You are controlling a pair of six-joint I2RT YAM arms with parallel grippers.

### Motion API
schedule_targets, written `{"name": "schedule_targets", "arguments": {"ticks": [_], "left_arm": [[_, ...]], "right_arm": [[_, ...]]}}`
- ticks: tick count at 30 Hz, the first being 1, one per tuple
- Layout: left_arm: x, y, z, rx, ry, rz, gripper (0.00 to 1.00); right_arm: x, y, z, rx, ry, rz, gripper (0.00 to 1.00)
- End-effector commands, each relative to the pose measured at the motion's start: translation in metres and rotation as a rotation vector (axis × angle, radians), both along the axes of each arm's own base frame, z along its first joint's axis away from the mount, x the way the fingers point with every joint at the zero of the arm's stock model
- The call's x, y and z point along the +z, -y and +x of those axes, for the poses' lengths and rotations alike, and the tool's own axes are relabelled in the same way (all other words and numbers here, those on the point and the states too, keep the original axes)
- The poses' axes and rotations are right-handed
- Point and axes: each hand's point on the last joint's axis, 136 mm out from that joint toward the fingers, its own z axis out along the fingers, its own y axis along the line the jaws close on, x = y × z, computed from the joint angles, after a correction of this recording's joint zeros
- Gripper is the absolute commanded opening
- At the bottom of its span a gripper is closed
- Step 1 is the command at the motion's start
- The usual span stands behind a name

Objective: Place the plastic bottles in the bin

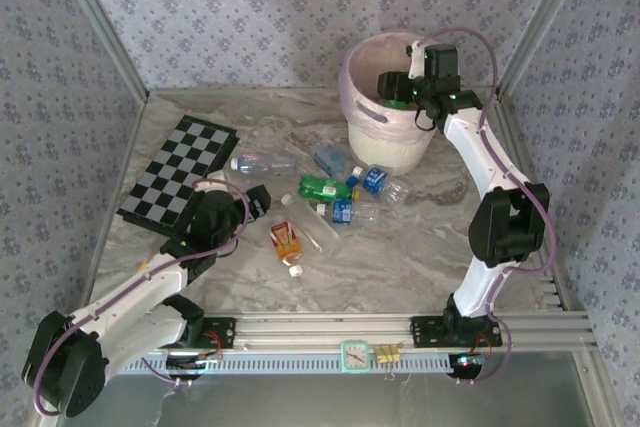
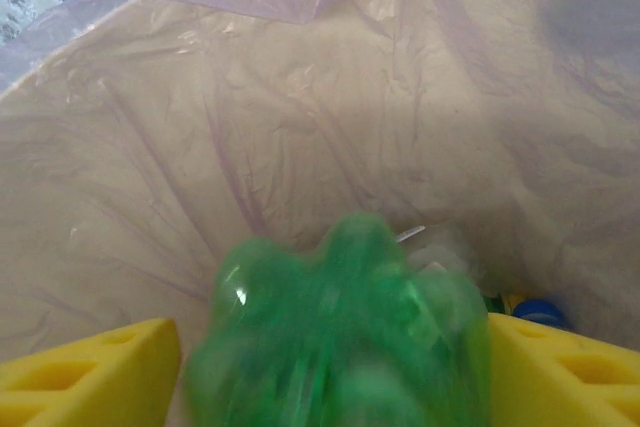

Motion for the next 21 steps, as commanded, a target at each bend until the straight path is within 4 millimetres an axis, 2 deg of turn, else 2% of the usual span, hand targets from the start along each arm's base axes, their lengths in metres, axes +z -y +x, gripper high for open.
{"name": "schedule_targets", "arguments": {"ticks": [1,2,9,14,17,21], "left_arm": [[0.004,-0.007,0.000,0.034,0.009,-0.004,1.00],[0.004,-0.007,0.000,0.035,0.011,-0.004,1.00],[0.003,-0.009,0.000,0.049,0.006,-0.011,1.00],[0.005,-0.009,0.002,0.066,0.002,-0.029,1.00],[0.009,-0.007,0.005,0.072,0.002,-0.043,1.00],[0.013,-0.007,0.013,0.110,-0.003,-0.058,1.00]], "right_arm": [[0.014,-0.001,-0.003,-0.002,-0.001,0.011,0.90],[0.022,0.000,-0.005,-0.005,0.014,0.012,1.00],[0.089,-0.002,-0.034,0.003,0.158,0.034,1.00],[0.135,-0.010,-0.074,0.027,0.290,0.057,1.00],[0.149,-0.018,-0.099,0.061,0.342,0.088,1.00],[0.152,-0.038,-0.130,0.143,0.377,0.121,1.00]]}}
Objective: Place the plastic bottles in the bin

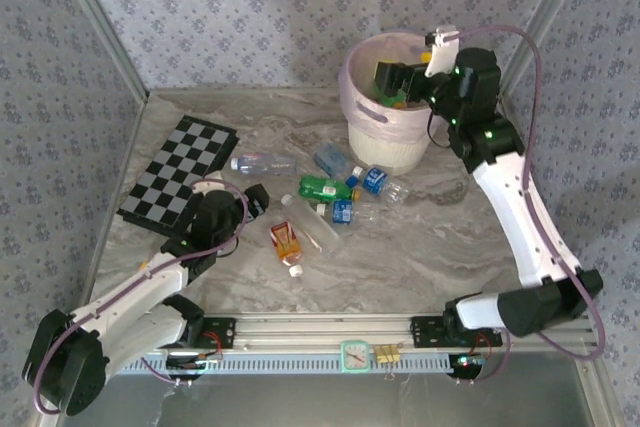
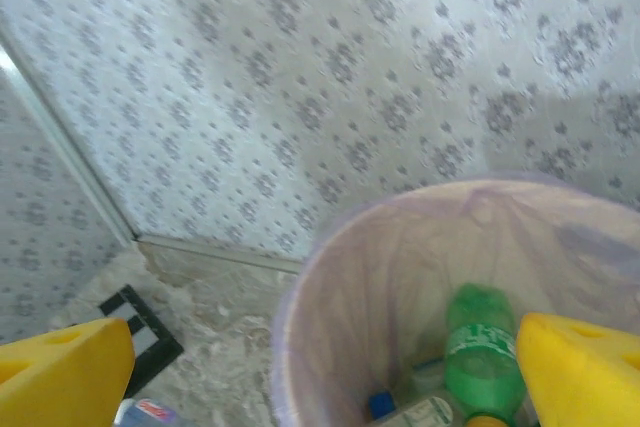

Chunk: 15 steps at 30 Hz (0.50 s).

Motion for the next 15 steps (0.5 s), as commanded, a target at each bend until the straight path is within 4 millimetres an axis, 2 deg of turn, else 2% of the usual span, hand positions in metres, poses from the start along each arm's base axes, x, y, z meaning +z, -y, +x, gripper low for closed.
{"name": "schedule_targets", "arguments": {"ticks": [1,8,11,15], "left_arm": [[0.019,-0.003,0.014,0.079,0.024,-0.041,1.00],[0.021,-0.006,0.037,0.222,-0.009,-0.083,1.00],[0.013,-0.009,0.044,0.314,-0.066,-0.102,1.00],[0.002,-0.017,0.051,0.473,-0.165,-0.113,1.00]], "right_arm": [[-0.013,-0.019,-0.014,0.068,0.001,0.017,1.00],[-0.042,-0.065,-0.061,0.205,0.025,-0.007,1.00],[-0.070,-0.082,-0.074,0.235,-0.003,-0.020,1.00],[-0.099,-0.091,-0.082,0.224,-0.034,-0.041,1.00]]}}
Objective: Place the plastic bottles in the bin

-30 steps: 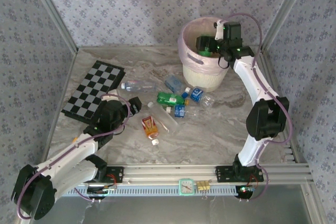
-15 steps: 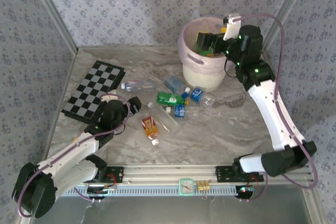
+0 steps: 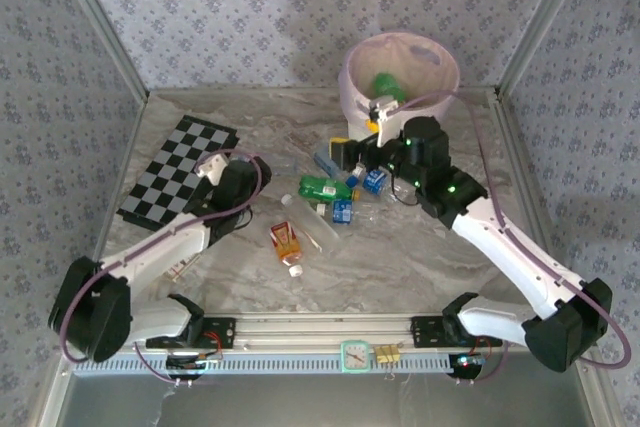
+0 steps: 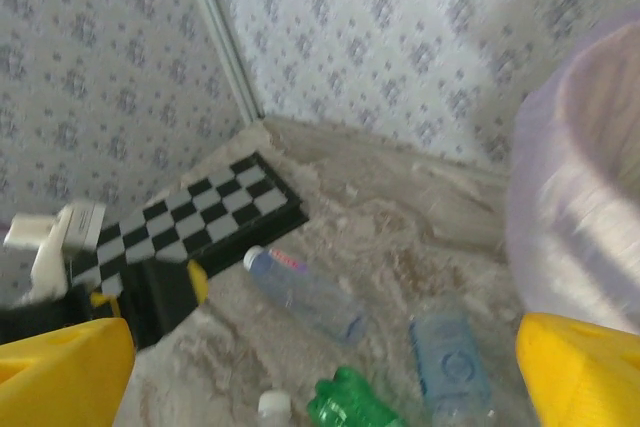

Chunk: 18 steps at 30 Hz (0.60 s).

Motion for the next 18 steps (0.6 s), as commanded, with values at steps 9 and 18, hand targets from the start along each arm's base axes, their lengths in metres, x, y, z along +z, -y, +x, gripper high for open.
{"name": "schedule_targets", "arguments": {"ticks": [9,18], "left_arm": [[-0.011,-0.006,0.041,0.321,-0.203,-0.098,0.99],[-0.044,0.012,0.069,0.404,-0.429,-0.256,0.97]], "right_arm": [[-0.025,0.016,-0.006,-0.111,0.017,-0.067,1.00],[-0.027,0.043,-0.014,-0.194,0.040,-0.102,1.00]]}}
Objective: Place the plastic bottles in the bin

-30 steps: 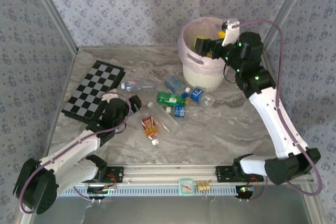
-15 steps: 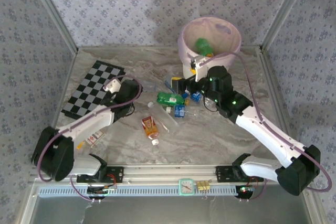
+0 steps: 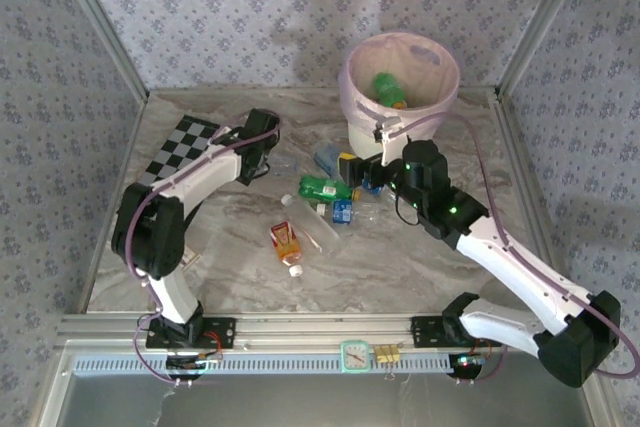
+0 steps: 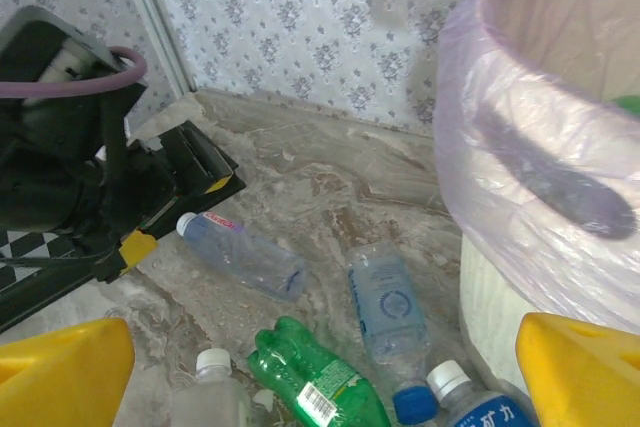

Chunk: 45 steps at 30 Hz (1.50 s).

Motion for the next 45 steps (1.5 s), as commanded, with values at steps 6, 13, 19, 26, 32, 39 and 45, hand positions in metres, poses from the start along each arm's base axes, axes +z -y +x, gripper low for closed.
{"name": "schedule_targets", "arguments": {"ticks": [6,13,19,26,32,39,45], "left_arm": [[-0.050,0.008,-0.006,0.163,-0.237,-0.204,0.95],[-0.083,0.020,0.000,0.161,-0.347,-0.281,0.94],[-0.095,0.016,0.000,0.166,-0.368,-0.262,0.88],[-0.108,0.017,-0.005,0.166,-0.384,-0.276,0.71],[-0.100,0.017,-0.002,0.135,-0.349,-0.273,0.64],[-0.067,0.018,0.007,0.020,-0.208,-0.270,0.56],[-0.022,0.016,0.007,-0.098,-0.028,-0.242,0.55]], "right_arm": [[0.000,0.030,-0.009,-0.082,0.031,-0.035,1.00],[-0.009,0.039,-0.009,-0.106,0.010,-0.038,1.00],[-0.012,0.044,-0.009,-0.116,0.006,-0.040,1.00],[-0.014,0.046,-0.010,-0.118,-0.005,-0.038,1.00],[-0.018,0.044,-0.010,-0.113,-0.026,-0.016,1.00],[-0.020,0.030,-0.007,-0.068,-0.051,0.049,1.00],[-0.031,0.008,0.002,-0.013,-0.106,0.105,1.00]]}}
